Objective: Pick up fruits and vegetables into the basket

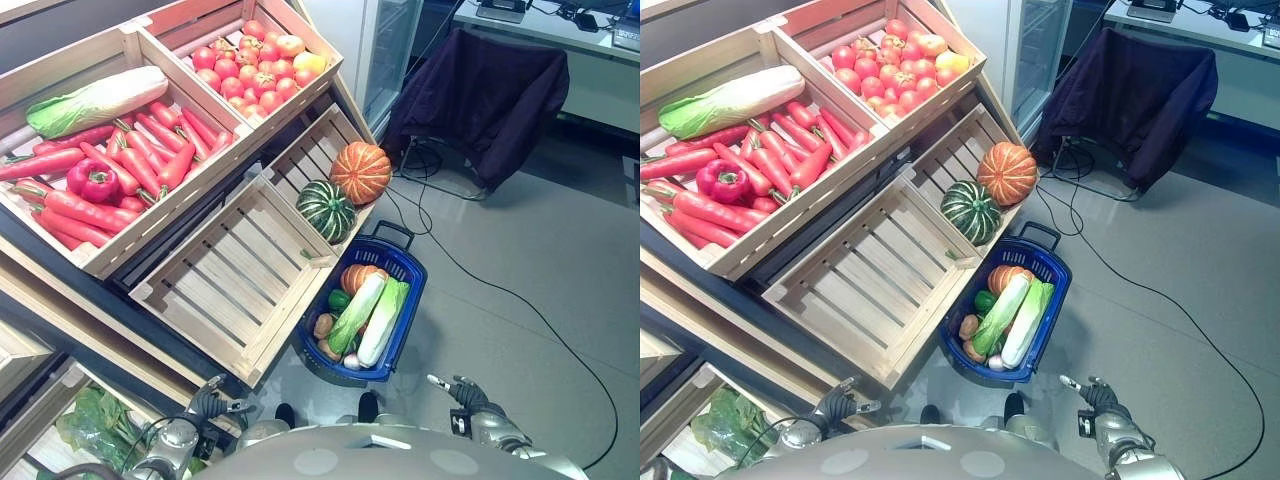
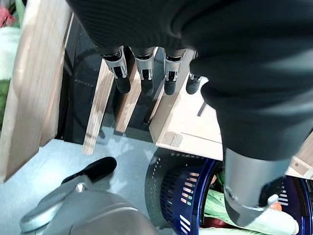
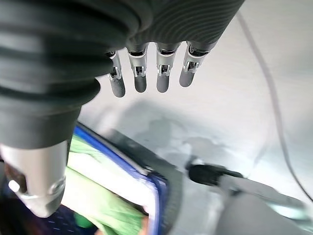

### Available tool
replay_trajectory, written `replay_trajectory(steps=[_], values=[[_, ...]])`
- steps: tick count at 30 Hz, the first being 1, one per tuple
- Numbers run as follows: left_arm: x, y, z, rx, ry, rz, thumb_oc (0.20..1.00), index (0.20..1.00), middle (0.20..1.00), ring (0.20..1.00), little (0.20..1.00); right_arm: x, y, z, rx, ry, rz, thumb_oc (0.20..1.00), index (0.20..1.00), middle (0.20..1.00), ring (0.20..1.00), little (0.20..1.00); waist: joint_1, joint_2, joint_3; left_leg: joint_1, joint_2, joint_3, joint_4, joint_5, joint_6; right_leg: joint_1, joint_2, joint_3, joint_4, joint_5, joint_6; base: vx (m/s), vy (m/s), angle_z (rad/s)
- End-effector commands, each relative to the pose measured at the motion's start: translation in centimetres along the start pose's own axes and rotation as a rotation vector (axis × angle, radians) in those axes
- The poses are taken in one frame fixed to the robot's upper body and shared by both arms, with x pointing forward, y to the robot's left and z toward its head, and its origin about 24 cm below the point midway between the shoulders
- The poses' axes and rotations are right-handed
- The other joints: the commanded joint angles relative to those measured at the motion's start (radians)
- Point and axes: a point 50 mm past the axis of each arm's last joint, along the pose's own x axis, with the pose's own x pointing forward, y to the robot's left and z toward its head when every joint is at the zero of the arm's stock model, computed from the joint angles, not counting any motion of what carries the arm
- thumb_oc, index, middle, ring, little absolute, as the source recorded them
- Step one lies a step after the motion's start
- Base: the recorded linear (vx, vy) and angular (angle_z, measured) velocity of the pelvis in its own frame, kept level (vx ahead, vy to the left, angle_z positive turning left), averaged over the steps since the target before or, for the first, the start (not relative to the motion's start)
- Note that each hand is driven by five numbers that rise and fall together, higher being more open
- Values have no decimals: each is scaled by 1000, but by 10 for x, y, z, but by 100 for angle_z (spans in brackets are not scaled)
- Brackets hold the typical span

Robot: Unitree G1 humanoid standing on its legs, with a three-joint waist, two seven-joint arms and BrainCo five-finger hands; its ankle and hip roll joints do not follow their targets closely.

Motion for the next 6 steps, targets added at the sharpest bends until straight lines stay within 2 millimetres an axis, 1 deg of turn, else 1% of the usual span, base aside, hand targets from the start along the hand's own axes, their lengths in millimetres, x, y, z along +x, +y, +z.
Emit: replay_trajectory(steps=[1, 6], values=[[7, 6, 13, -83, 4, 0, 1000, 1000, 1000, 1000, 1000, 2, 3, 8, -27, 34, 38, 1000, 1000, 1000, 1000, 1000, 1, 1, 21, -4, -7, -11, 22, -81, -5, 53, -33, -3, 57, -78, 76, 36, 18, -1], [7, 3, 12, -95, 22, -24, 1000, 1000, 1000, 1000, 1000, 2, 5, 2, -42, 69, 71, 1000, 1000, 1000, 1000, 1000, -2, 2, 17, 6, -5, -8, 21, -87, -5, 59, -38, 0, 51, -75, 80, 21, 7, -1]])
